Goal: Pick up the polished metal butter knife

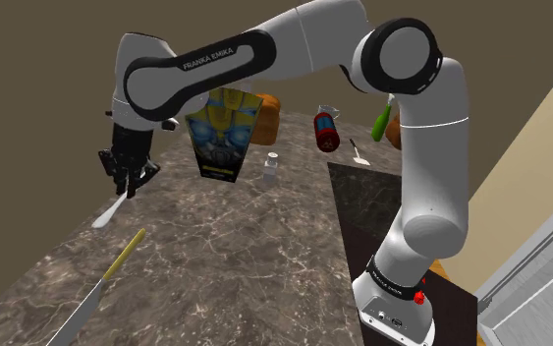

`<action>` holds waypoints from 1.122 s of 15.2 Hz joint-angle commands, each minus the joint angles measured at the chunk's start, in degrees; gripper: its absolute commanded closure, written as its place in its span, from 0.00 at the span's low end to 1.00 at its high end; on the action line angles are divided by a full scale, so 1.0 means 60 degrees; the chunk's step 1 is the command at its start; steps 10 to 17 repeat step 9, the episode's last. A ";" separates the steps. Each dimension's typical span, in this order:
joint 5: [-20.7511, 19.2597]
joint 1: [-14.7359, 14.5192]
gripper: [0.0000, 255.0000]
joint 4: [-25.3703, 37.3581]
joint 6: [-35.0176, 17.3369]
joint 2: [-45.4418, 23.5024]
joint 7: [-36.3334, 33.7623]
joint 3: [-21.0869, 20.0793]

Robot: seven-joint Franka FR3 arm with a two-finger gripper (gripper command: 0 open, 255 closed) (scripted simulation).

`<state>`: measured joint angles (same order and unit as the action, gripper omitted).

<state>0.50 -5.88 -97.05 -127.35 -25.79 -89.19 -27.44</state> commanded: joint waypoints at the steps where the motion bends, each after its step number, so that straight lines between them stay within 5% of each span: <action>1: 0.0046 0.0024 1.00 0.0077 0.0196 0.0122 -0.0006 -0.0029; 17: 0.0145 0.0064 1.00 0.0490 0.0866 0.0406 -0.0042 -0.0095</action>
